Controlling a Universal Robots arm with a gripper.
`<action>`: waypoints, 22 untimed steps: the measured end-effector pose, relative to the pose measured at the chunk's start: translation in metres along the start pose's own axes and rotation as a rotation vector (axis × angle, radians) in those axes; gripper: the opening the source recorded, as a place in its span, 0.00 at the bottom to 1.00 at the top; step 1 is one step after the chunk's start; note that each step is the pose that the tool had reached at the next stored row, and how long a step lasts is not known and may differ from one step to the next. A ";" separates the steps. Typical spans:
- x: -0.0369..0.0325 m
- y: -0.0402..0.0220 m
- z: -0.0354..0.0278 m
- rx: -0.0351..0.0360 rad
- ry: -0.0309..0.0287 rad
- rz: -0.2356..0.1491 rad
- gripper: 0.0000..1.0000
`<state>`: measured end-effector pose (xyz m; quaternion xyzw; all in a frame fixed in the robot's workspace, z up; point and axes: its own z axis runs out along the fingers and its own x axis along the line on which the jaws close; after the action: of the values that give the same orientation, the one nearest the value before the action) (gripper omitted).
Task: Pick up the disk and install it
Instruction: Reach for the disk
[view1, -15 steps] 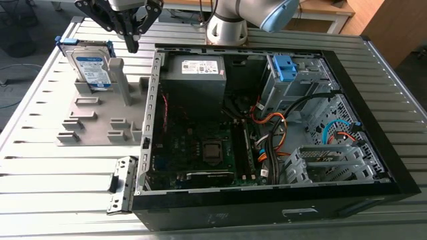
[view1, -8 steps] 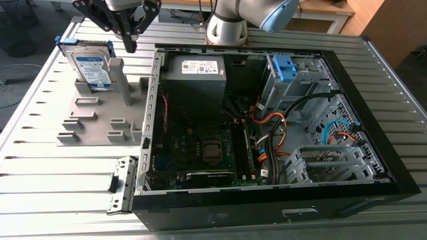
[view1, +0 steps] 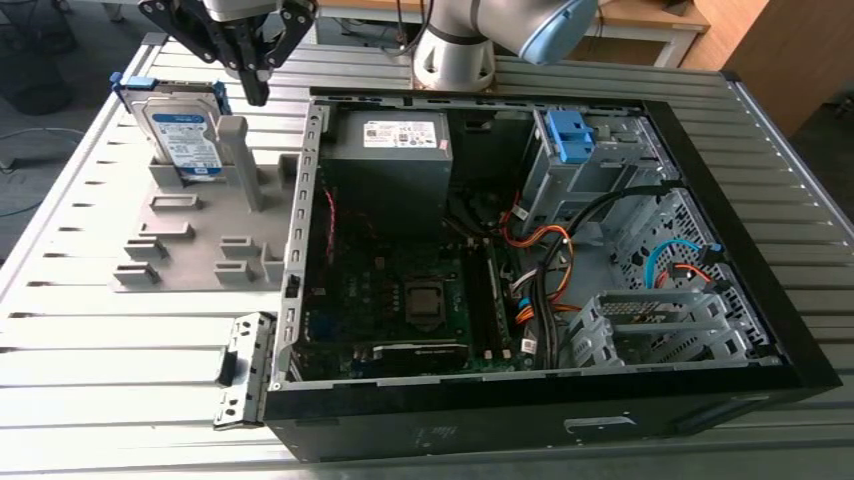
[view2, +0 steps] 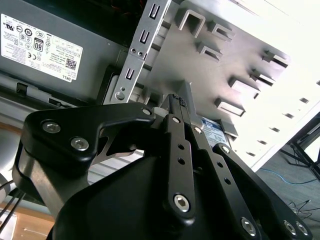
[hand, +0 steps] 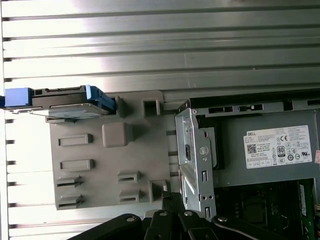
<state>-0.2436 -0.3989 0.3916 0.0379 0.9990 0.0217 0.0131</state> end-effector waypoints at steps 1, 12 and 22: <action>0.0005 0.0000 0.0000 0.0000 0.0000 0.000 0.11; 0.0049 -0.0004 0.0001 0.0000 0.0000 0.000 0.11; 0.0081 -0.0006 0.0002 0.0000 0.0000 0.000 0.11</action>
<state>-0.2517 -0.3989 0.3911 0.0379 0.9990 0.0217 0.0131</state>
